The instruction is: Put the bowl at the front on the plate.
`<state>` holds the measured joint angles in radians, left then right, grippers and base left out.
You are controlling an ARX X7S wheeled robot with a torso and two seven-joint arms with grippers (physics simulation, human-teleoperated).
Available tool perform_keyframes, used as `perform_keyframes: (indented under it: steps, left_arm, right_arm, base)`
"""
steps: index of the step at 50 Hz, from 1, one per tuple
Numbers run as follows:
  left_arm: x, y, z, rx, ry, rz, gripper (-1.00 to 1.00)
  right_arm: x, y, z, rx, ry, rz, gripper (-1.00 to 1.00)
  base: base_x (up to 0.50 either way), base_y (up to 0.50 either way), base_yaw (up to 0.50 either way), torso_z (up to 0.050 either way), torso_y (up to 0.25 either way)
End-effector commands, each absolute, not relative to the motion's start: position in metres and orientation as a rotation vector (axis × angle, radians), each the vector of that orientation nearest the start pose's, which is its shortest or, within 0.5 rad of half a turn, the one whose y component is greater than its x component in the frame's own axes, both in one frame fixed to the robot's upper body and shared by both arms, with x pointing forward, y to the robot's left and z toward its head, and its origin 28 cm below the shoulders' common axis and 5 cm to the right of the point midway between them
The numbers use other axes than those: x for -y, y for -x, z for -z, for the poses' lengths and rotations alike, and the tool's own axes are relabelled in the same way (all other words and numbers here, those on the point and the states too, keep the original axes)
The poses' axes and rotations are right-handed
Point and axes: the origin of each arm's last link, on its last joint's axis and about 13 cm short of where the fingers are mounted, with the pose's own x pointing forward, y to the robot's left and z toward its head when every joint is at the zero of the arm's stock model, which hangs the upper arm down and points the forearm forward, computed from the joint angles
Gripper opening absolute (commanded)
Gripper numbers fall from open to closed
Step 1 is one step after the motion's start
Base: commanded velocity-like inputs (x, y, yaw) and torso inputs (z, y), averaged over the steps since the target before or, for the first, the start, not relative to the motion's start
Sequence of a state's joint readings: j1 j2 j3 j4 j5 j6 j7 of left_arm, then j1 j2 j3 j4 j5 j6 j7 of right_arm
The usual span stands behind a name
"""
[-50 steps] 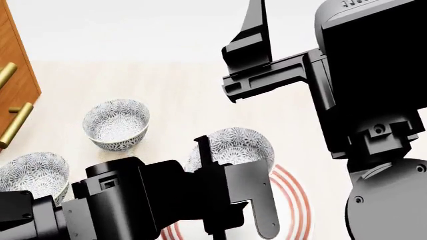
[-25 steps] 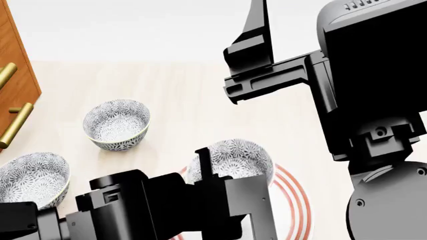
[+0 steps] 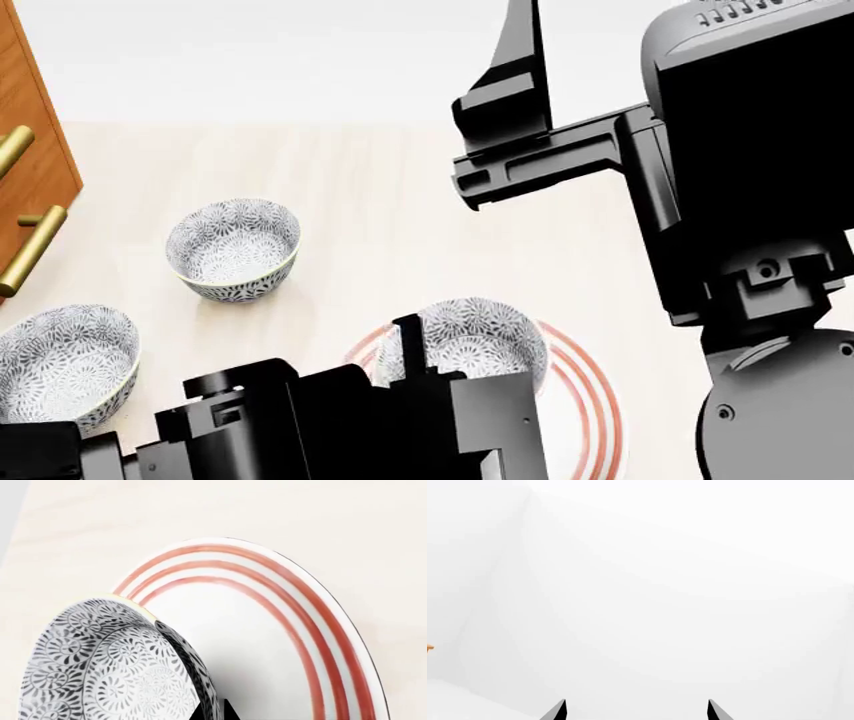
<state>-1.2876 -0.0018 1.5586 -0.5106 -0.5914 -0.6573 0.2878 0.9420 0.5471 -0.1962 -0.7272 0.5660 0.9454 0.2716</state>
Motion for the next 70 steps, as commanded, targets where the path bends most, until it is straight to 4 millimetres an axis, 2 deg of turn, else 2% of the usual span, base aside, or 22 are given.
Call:
perform_keyframes:
  steps: [1,55,69,70]
  left_arm:
    - [-0.077,-0.352,-0.144,-0.427,-1.022,1.021,-1.00]
    - [-0.078,-0.344,-0.119,-0.454,-1.044,1.052,-1.00]
    - [-0.079,-0.342,-0.124,-0.464,-1.032,1.121,-1.00]
    - [-0.079,-0.341,-0.125,-0.461,-1.024,1.137,1.00]
  right_arm:
    - [0.129,-0.241,-0.301,0.560,0.309,-0.124,1.00]
    - [0.129,-0.241,-0.300,0.556,0.308,-0.121,1.00]
    - [0.129,-0.242,-0.301,0.558,0.309,-0.124,1.00]
    - [0.128,-0.242,-0.301,0.559,0.310,-0.124,1.00]
  base:
    - [0.00,0.00,0.00,0.000,0.010]
    - [0.00,0.00,0.00,0.000,0.000]
    - [0.00,0.00,0.00,0.000,0.000]
    - [0.00,0.00,0.00,0.000,0.000]
